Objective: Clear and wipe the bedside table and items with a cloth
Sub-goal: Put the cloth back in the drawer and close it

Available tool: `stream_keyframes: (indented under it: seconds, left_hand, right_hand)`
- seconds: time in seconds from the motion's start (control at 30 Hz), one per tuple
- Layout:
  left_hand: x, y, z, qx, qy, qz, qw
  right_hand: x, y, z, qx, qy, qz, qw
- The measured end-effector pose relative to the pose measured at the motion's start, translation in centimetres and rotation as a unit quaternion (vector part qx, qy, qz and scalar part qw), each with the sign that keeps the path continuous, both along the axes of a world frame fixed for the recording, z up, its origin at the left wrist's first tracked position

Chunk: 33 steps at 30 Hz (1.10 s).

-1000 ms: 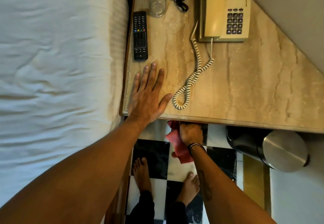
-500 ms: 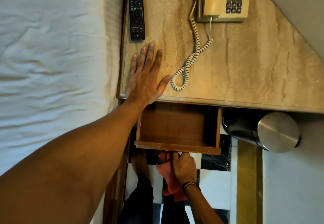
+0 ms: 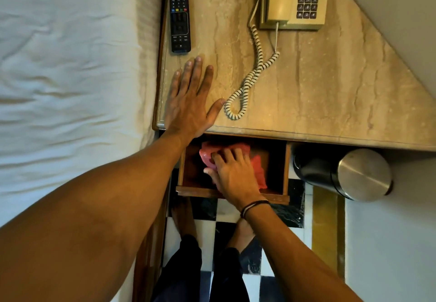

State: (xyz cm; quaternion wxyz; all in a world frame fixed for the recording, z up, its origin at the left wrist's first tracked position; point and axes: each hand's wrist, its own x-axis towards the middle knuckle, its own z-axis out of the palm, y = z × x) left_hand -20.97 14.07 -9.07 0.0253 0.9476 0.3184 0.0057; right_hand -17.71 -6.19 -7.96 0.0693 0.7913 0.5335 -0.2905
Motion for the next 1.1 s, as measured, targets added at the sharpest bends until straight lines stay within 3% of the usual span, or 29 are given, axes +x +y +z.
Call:
stream_keyframes:
  seconds: [0.07,0.13,0.17,0.2,0.27,0.3,0.37,0.47,0.5,0.6,0.7,0.77,0.83,1.0,1.07,1.1]
  left_hand:
    - [0.0,0.0,-0.2,0.002,-0.005,-0.002,1.0]
    - [-0.1,0.1,-0.4,0.008,-0.004,-0.002,1.0]
    - [-0.1,0.1,-0.4,0.008,-0.004,-0.002,1.0]
    - [-0.1,0.1,-0.4,0.004,-0.003,-0.003,1.0]
    - [0.0,0.1,-0.2,-0.003,0.0,-0.002,1.0]
    - [0.0,0.1,-0.2,-0.003,0.001,-0.002,1.0]
    - [0.0,0.3,-0.2,-0.003,0.004,-0.004,1.0]
    - [0.0,0.2,-0.6,-0.007,0.008,-0.005,1.0]
    - [-0.1,0.1,-0.7,-0.007,0.009,-0.004,1.0]
    - [-0.1,0.3,-0.7,-0.008,0.019,-0.007,1.0]
    - [-0.1,0.3,-0.7,-0.006,0.026,-0.007,1.0]
    - [-0.1,0.4,-0.7,-0.012,0.029,-0.007,0.999]
    - [-0.2,0.5,-1.0,-0.012,0.022,-0.01,1.0]
    - [-0.2,0.7,-1.2,-0.007,0.02,-0.02,1.0]
    - [-0.3,0.8,-1.5,-0.013,0.022,-0.018,0.999]
    - [-0.1,0.7,-1.1,-0.014,0.013,-0.019,1.0]
  right_hand:
    - [-1.0,-1.6,-1.4,0.021,0.055,-0.034,0.998]
    - [-3.4,-3.4,-1.1,0.129,0.053,-0.169,0.976]
    - [-5.3,-4.4,-0.6,0.169,0.041,-0.279,0.945]
    - [-7.0,-5.3,0.3,0.185,0.044,-0.411,0.892]
    - [-9.3,-6.7,1.8,0.192,0.115,-0.666,0.711]
    - [-9.7,-7.0,2.1,0.178,0.178,-0.737,0.627]
    - [-8.4,-6.0,3.2,0.135,0.318,-0.799,0.493]
    - [-5.5,-2.8,4.3,0.194,0.402,-0.87,0.211]
    - [-4.9,-1.8,4.8,0.207,0.398,-0.876,0.177]
    - [-4.6,-1.3,4.6,0.236,0.363,-0.89,0.142]
    - [-2.8,-0.2,4.8,0.259,0.437,-0.854,0.116]
    - [-0.7,1.5,4.9,0.27,0.465,-0.831,0.142]
    - [1.5,3.7,4.6,0.29,0.491,-0.809,0.143]
    - [4.6,6.5,3.4,0.296,0.498,-0.789,0.203]
    - [3.2,5.8,3.2,0.274,0.471,-0.792,0.277]
    - [2.3,5.3,4.1,0.287,0.421,-0.794,0.332]
